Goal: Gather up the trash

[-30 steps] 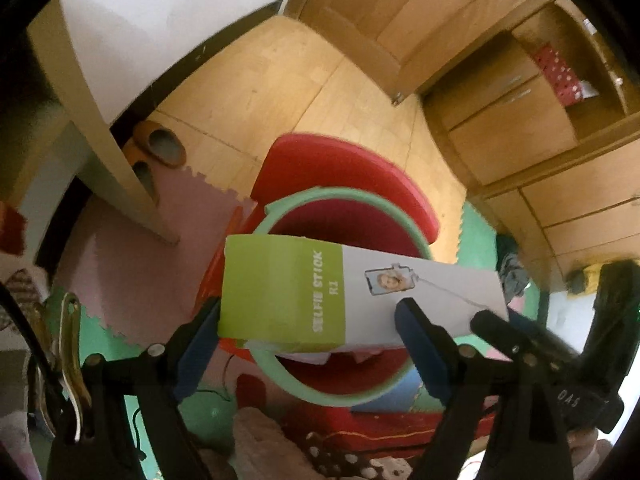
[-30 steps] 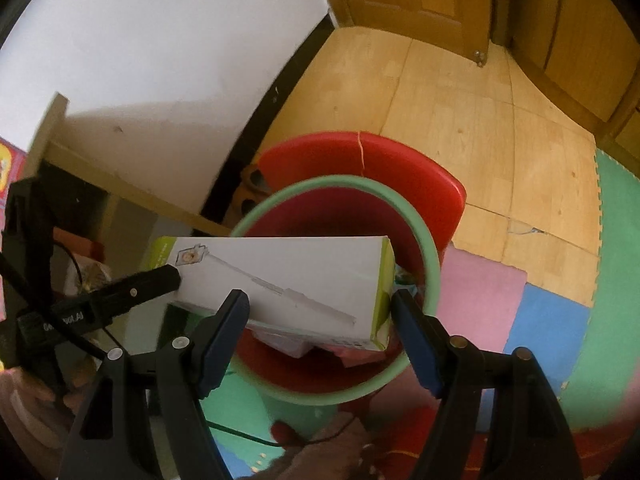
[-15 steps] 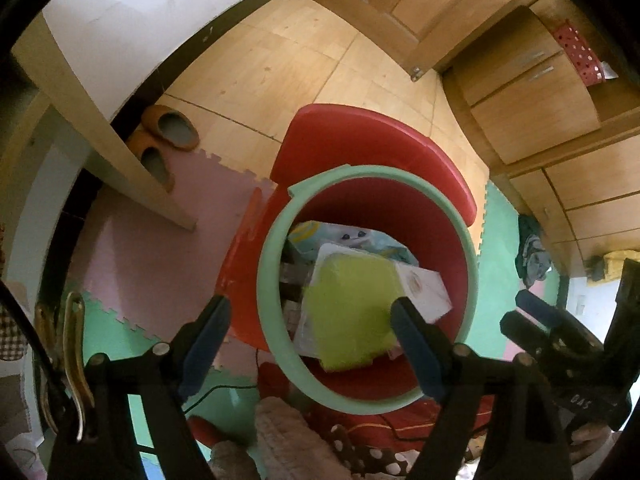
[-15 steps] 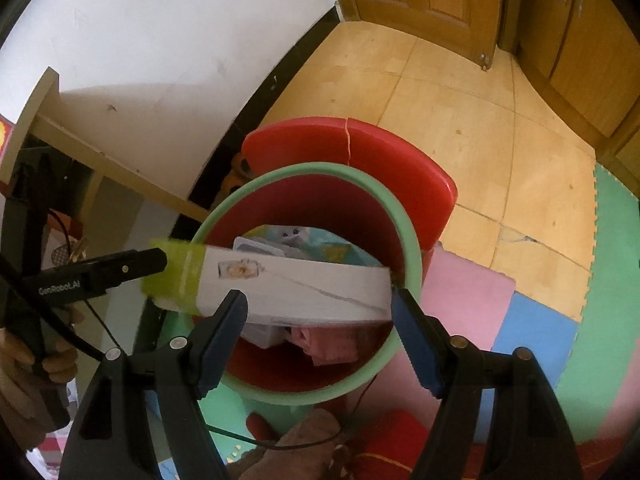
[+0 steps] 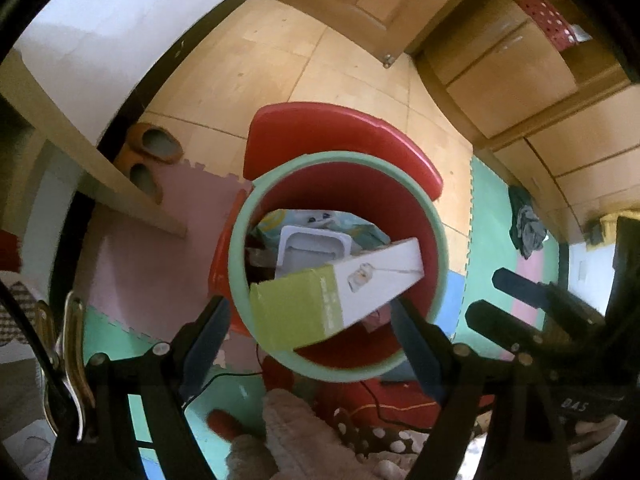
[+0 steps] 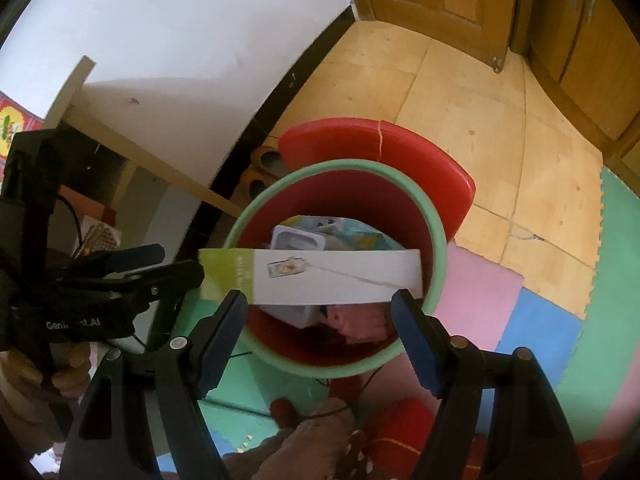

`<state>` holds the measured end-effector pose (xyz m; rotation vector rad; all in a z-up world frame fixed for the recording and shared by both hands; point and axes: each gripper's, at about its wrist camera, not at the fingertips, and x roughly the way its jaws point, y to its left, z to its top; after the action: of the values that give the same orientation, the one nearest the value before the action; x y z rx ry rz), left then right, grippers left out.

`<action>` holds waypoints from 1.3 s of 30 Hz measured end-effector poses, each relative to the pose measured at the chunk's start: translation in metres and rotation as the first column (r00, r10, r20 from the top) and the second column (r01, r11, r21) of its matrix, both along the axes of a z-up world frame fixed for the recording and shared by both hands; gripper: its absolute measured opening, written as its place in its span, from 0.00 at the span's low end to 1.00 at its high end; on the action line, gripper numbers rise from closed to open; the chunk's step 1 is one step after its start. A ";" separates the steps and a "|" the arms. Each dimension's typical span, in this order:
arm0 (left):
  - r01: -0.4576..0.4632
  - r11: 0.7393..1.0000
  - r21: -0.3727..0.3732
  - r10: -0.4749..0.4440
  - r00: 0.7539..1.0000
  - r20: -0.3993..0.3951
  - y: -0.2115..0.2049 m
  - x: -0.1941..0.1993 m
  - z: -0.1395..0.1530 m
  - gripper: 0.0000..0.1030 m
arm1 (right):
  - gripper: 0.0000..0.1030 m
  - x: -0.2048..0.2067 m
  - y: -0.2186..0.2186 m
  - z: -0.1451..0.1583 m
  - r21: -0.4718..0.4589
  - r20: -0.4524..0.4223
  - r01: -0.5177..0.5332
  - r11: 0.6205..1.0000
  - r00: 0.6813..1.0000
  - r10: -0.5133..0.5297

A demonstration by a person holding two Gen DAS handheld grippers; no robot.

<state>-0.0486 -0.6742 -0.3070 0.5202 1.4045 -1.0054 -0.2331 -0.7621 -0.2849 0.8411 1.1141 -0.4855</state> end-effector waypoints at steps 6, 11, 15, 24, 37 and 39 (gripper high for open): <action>0.021 0.999 -0.031 -0.020 1.000 0.020 0.009 -0.008 0.036 0.83 | 0.74 -0.002 0.015 0.041 -0.044 0.025 0.028 0.999 0.999 -0.027; 0.041 0.998 -0.040 -0.038 0.997 0.063 0.019 -0.015 0.069 0.83 | 0.74 -0.004 0.025 0.074 -0.078 0.047 0.045 0.996 0.998 -0.041; 0.060 0.996 -0.067 -0.054 0.994 0.099 0.027 -0.022 0.100 0.83 | 0.74 -0.005 0.039 0.105 -0.130 0.071 0.049 0.990 0.997 -0.040; 0.079 0.991 -0.112 -0.061 0.986 0.155 0.056 -0.039 0.156 0.83 | 0.74 -0.015 0.073 0.149 -0.183 0.106 0.092 0.979 0.992 -0.073; 0.066 0.986 -0.152 -0.037 0.982 0.185 0.109 -0.061 0.194 0.83 | 0.74 -0.030 0.128 0.182 -0.244 0.113 0.134 0.961 0.988 -0.109; 0.072 0.985 -0.158 -0.041 0.981 0.190 0.114 -0.063 0.197 0.83 | 0.74 -0.032 0.134 0.184 -0.249 0.115 0.143 0.958 0.986 -0.118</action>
<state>-0.1114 -0.5598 -0.1099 0.5203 1.1350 -1.0800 -0.2649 -0.6280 -0.1006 0.7056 0.8855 -0.6758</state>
